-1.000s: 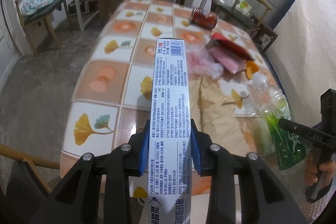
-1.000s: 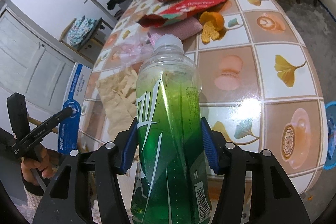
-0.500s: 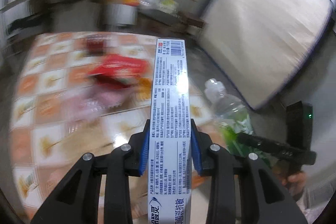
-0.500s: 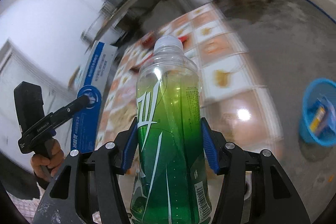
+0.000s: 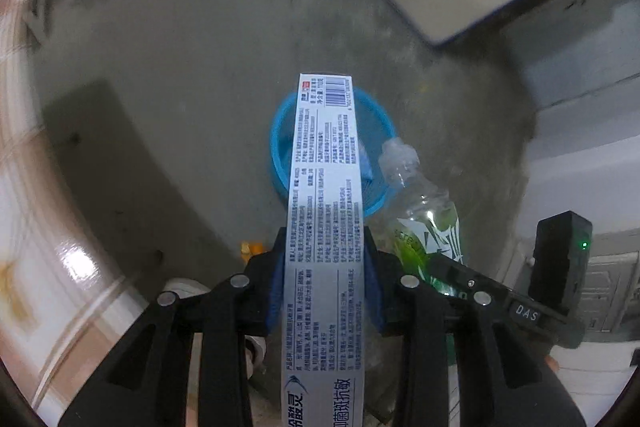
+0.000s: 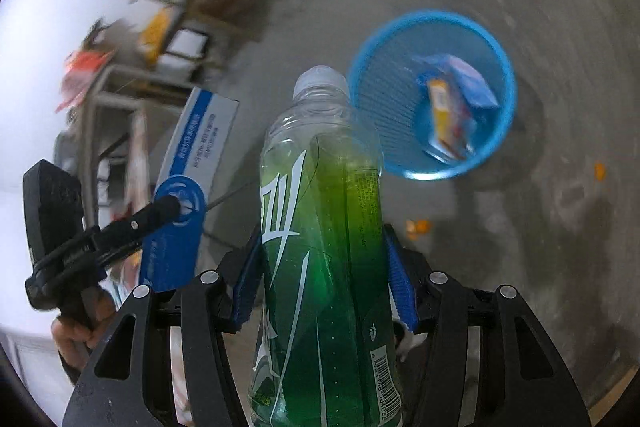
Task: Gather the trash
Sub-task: 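Carry both items to the blue wastebasket and open both grippers over it, then move both grippers back toward the table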
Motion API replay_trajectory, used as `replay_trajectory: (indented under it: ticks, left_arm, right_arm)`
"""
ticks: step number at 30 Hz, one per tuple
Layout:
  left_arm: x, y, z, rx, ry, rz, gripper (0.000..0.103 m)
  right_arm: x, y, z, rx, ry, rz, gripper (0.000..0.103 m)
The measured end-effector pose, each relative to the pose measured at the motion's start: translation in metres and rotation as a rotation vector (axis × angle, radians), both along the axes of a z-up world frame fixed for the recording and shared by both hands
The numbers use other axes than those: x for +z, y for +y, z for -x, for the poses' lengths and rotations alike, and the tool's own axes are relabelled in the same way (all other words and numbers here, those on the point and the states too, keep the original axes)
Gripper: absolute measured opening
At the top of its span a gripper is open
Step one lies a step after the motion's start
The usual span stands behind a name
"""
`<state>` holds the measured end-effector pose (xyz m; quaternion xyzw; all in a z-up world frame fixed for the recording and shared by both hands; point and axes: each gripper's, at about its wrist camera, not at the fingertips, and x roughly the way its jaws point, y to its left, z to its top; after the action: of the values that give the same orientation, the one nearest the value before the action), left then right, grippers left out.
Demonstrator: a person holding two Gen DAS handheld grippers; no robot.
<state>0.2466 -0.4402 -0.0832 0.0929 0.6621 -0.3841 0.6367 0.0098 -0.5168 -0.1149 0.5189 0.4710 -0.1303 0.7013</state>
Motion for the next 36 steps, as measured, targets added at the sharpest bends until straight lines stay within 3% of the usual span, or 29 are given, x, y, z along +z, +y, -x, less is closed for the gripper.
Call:
replay_trajectory:
  ticks: [3, 7, 9, 11, 15, 23, 31, 36]
  left_arm:
    - [-0.05, -0.041, -0.013, 0.01, 0.063, -0.084, 0.033]
    - [-0.074, -0.079, -0.03, 0.008, 0.07, -0.104, 0.037]
    - [-0.069, -0.089, -0.039, 0.049, 0.034, -0.106, 0.064]
    - [-0.055, -0.089, -0.042, 0.088, 0.003, -0.064, 0.067]
    - [-0.024, -0.076, -0.039, 0.076, -0.032, 0.002, 0.067]
    - [0.069, 0.006, -0.024, 0.065, -0.115, 0.151, 0.069]
    - [0.142, 0.128, 0.007, 0.163, -0.245, 0.289, 0.077]
    - [0.169, 0.229, 0.047, 0.278, -0.399, 0.325, 0.088]
  right_arm:
    - [-0.032, -0.021, -0.016, -0.034, 0.053, -0.035, 0.053]
    - [-0.063, -0.052, -0.049, -0.036, 0.106, -0.016, 0.055]
    - [-0.081, -0.063, -0.062, -0.052, 0.109, -0.035, 0.059]
    - [-0.09, -0.071, -0.066, -0.073, 0.124, -0.02, 0.062]
    - [-0.088, -0.073, -0.059, -0.097, 0.102, 0.014, 0.063]
    - [-0.062, -0.056, -0.01, -0.123, 0.06, 0.087, 0.063]
    - [-0.02, -0.027, 0.013, -0.078, 0.036, 0.212, 0.064]
    - [0.036, 0.017, 0.002, 0.05, 0.006, 0.395, 0.078]
